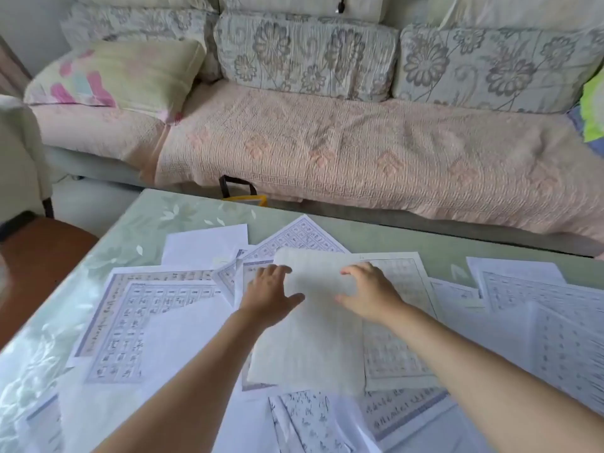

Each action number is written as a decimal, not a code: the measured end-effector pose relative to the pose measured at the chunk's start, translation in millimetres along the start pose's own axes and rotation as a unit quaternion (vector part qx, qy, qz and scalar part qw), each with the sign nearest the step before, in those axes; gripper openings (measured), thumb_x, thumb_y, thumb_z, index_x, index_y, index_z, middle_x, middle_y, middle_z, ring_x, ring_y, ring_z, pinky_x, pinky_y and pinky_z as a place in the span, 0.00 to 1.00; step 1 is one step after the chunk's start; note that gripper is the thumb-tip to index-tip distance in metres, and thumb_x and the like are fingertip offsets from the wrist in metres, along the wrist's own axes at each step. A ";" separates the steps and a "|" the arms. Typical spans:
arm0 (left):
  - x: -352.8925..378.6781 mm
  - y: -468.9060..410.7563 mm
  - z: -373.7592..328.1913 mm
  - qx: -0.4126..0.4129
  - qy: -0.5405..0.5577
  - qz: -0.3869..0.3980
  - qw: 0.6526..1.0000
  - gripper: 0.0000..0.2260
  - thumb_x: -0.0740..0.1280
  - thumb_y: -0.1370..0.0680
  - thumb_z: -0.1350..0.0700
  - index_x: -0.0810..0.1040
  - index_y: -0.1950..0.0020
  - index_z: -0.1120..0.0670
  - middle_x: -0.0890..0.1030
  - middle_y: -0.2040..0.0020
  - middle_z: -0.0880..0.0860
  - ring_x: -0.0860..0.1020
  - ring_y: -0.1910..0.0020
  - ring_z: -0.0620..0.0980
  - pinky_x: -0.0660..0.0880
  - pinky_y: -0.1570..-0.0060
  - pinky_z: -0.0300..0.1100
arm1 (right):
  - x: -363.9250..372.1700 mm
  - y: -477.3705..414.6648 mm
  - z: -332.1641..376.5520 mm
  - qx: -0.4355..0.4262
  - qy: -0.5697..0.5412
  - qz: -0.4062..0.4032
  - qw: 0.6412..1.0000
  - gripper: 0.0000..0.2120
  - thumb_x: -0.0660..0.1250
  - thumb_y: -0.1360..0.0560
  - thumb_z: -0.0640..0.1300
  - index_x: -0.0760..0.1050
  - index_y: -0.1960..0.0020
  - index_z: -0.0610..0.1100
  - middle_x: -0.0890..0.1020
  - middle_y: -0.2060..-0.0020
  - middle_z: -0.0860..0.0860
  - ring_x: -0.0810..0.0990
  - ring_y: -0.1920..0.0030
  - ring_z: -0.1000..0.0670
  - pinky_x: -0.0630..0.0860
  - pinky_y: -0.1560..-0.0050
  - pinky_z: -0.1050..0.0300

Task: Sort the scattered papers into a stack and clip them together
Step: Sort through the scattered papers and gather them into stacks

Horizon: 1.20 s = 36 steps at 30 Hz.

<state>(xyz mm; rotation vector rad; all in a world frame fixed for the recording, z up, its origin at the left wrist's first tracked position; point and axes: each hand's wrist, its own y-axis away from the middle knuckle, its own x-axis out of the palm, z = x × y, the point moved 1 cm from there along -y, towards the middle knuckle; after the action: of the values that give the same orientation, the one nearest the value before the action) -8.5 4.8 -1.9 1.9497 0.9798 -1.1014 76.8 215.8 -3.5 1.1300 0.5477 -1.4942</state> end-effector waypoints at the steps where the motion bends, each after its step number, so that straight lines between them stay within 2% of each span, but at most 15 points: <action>1: 3.9 -10.0 4.9 0.018 -0.012 -0.020 1.000 0.31 0.66 0.28 0.36 0.67 0.29 0.48 0.68 0.30 0.49 0.63 0.29 0.51 0.65 0.33 0.48 | 3.1 -11.9 -3.8 -0.022 0.021 -0.022 0.999 0.33 0.72 0.31 0.61 0.69 0.29 0.51 0.69 0.32 0.52 0.67 0.29 0.47 0.66 0.31 0.51; 7: 20.6 -57.2 17.6 0.048 -0.086 -0.021 0.995 0.45 0.60 0.30 0.27 0.53 0.21 0.51 0.53 0.21 0.48 0.51 0.22 0.49 0.53 0.25 0.49 | 10.1 -61.2 -20.6 -0.031 0.126 -0.019 0.991 0.47 0.67 0.31 0.70 0.55 0.21 0.51 0.62 0.24 0.50 0.60 0.24 0.45 0.61 0.28 0.45; 10: 30.9 -67.1 24.6 0.066 -0.112 -0.032 0.991 0.47 0.60 0.31 0.26 0.50 0.21 0.51 0.53 0.21 0.47 0.51 0.23 0.48 0.51 0.25 0.48 | 17.4 -70.3 -31.0 -0.055 0.175 -0.047 0.982 0.46 0.66 0.35 0.74 0.59 0.24 0.54 0.67 0.29 0.49 0.63 0.28 0.45 0.61 0.31 0.45; 14: 37.1 -74.7 27.7 0.088 -0.144 -0.069 0.983 0.51 0.56 0.38 0.22 0.54 0.22 0.49 0.61 0.24 0.46 0.57 0.25 0.49 0.55 0.28 0.47 | 13.4 -77.6 -32.4 -0.037 0.146 -0.032 0.988 0.47 0.72 0.41 0.71 0.64 0.26 0.56 0.70 0.35 0.50 0.65 0.31 0.45 0.60 0.33 0.49; 16: 36.7 -78.6 28.9 0.095 -0.140 -0.083 0.982 0.51 0.56 0.40 0.22 0.58 0.23 0.48 0.64 0.28 0.47 0.60 0.29 0.51 0.58 0.29 0.48 | 11.5 -76.0 -30.9 -0.040 0.107 -0.030 0.993 0.42 0.75 0.41 0.68 0.69 0.31 0.59 0.74 0.38 0.53 0.69 0.34 0.47 0.62 0.36 0.50; 18: 36.4 -77.4 27.2 0.109 -0.122 -0.089 0.982 0.45 0.63 0.37 0.25 0.62 0.25 0.46 0.65 0.30 0.47 0.61 0.31 0.51 0.60 0.30 0.48 | 11.8 -69.4 -29.0 -0.049 0.070 -0.046 0.995 0.32 0.77 0.40 0.63 0.73 0.39 0.57 0.78 0.44 0.56 0.73 0.42 0.49 0.64 0.39 0.50; 21: 39.3 -64.6 18.7 0.120 -0.083 -0.114 0.983 0.42 0.68 0.32 0.32 0.59 0.24 0.47 0.62 0.28 0.47 0.60 0.29 0.51 0.62 0.30 0.49 | 11.0 -53.8 -31.4 -0.069 -0.022 -0.054 0.996 0.23 0.78 0.37 0.53 0.74 0.46 0.54 0.80 0.50 0.57 0.77 0.49 0.51 0.73 0.43 0.53; 23: 39.6 -54.0 12.4 0.098 -0.007 -0.130 0.987 0.44 0.72 0.31 0.37 0.55 0.22 0.49 0.60 0.27 0.49 0.60 0.28 0.53 0.64 0.31 0.50 | 5.8 -40.1 -33.9 -0.085 -0.086 -0.062 0.991 0.19 0.78 0.36 0.47 0.75 0.49 0.55 0.80 0.53 0.59 0.79 0.51 0.53 0.75 0.52 0.58; 25: 34.0 -40.9 7.3 0.036 0.133 -0.129 0.982 0.46 0.76 0.32 0.44 0.52 0.22 0.48 0.63 0.28 0.51 0.65 0.30 0.53 0.72 0.39 0.49 | -2.4 -27.0 -36.8 -0.100 -0.114 -0.084 0.985 0.18 0.78 0.36 0.45 0.75 0.51 0.56 0.80 0.55 0.59 0.79 0.53 0.54 0.75 0.54 0.60; 26: 30.8 -32.9 4.1 0.006 0.202 -0.121 0.972 0.45 0.77 0.32 0.47 0.54 0.23 0.47 0.67 0.31 0.52 0.70 0.35 0.53 0.76 0.49 0.45 | -7.1 -20.0 -38.0 -0.102 -0.128 -0.099 0.981 0.18 0.78 0.37 0.44 0.76 0.52 0.56 0.81 0.56 0.59 0.80 0.53 0.55 0.75 0.54 0.59; 28: 27.8 -15.3 -2.2 -0.021 0.283 -0.106 0.953 0.36 0.77 0.31 0.52 0.63 0.27 0.46 0.74 0.41 0.51 0.76 0.50 0.49 0.73 0.65 0.38 | -15.0 -3.3 -37.9 -0.099 -0.151 -0.120 0.976 0.23 0.80 0.38 0.46 0.76 0.47 0.57 0.81 0.51 0.60 0.80 0.49 0.54 0.75 0.48 0.58; 30: 29.2 0.9 -5.5 -0.028 0.320 -0.122 0.939 0.25 0.76 0.30 0.55 0.71 0.36 0.46 0.77 0.48 0.51 0.75 0.59 0.44 0.72 0.69 0.38 | -19.3 16.0 -37.1 -0.081 -0.120 -0.137 0.980 0.35 0.81 0.40 0.51 0.72 0.36 0.60 0.79 0.41 0.59 0.77 0.39 0.52 0.72 0.38 0.55; 32: 33.3 13.5 -6.2 -0.034 0.336 -0.132 0.932 0.19 0.76 0.30 0.56 0.74 0.43 0.47 0.80 0.52 0.51 0.77 0.61 0.45 0.72 0.69 0.38 | -20.0 34.2 -41.6 -0.039 -0.061 -0.145 0.987 0.45 0.78 0.37 0.58 0.62 0.25 0.59 0.72 0.30 0.54 0.68 0.29 0.48 0.66 0.30 0.50; 34: 37.5 24.6 -10.3 -0.018 0.315 -0.115 0.942 0.14 0.75 0.29 0.58 0.76 0.48 0.50 0.81 0.57 0.51 0.78 0.64 0.47 0.71 0.72 0.37 | -17.6 49.2 -58.9 0.015 -0.035 -0.147 0.988 0.44 0.73 0.31 0.61 0.56 0.21 0.55 0.65 0.25 0.52 0.60 0.25 0.45 0.60 0.27 0.47; 36: 41.4 32.4 -16.3 0.015 0.276 -0.104 0.955 0.10 0.74 0.29 0.60 0.77 0.51 0.52 0.79 0.61 0.51 0.76 0.67 0.48 0.69 0.76 0.36 | -14.7 63.0 -86.7 0.076 -0.050 -0.137 0.986 0.37 0.70 0.28 0.59 0.60 0.23 0.53 0.65 0.25 0.49 0.61 0.25 0.45 0.63 0.28 0.46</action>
<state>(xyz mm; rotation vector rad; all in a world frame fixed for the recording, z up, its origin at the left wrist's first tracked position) 40.1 14.2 -26.0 2.2732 1.4968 -0.6794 164.5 278.5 -12.9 1.1219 0.5432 -1.8468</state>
